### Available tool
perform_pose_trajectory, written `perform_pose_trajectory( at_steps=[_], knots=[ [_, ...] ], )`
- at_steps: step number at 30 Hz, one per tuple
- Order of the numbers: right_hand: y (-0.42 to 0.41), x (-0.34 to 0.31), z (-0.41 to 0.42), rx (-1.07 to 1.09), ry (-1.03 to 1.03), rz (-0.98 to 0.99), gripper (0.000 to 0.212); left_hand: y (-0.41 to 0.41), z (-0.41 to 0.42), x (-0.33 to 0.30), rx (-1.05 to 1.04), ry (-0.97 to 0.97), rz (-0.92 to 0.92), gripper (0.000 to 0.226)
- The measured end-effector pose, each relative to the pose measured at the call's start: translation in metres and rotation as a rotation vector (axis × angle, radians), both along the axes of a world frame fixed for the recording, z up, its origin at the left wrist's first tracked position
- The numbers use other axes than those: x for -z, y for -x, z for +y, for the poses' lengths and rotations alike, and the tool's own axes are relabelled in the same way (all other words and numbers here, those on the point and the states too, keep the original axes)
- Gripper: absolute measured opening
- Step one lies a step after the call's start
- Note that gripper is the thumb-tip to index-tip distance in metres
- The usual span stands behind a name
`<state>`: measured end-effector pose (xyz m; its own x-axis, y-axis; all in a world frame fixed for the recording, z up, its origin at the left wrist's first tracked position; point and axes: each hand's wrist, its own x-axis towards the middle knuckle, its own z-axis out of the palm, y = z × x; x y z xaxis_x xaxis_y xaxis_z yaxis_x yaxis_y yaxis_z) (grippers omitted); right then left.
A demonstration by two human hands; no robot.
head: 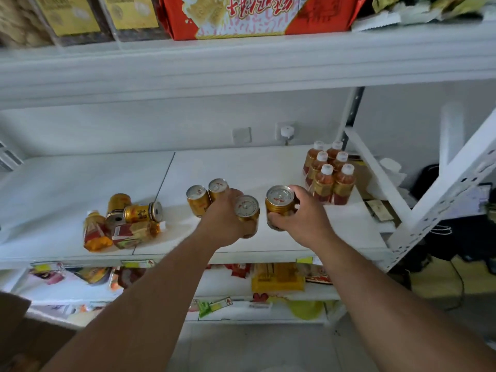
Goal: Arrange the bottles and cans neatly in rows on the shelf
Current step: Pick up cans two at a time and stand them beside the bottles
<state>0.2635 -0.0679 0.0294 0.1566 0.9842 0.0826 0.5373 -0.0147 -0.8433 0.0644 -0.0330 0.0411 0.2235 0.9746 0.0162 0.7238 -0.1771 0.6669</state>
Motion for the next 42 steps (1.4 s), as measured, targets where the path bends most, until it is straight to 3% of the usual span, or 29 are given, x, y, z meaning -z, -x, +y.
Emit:
perform_pose_trajectory(
  at_steps=[8,21,42],
  knots=[
    [0.008,-0.013,-0.049,0.023,-0.008,-0.008,0.068,0.006,-0.041,-0.001,0.06,-0.003,-0.059,0.042],
    [0.0,-0.023,-0.113,0.05,0.011,-0.012,0.065,-0.003,-0.095,0.002,0.067,0.017,-0.061,0.067],
    [-0.103,-0.023,-0.05,-0.105,-0.023,0.006,0.062,-0.112,-0.063,-0.012,-0.1,0.01,-0.053,0.067]
  ],
)
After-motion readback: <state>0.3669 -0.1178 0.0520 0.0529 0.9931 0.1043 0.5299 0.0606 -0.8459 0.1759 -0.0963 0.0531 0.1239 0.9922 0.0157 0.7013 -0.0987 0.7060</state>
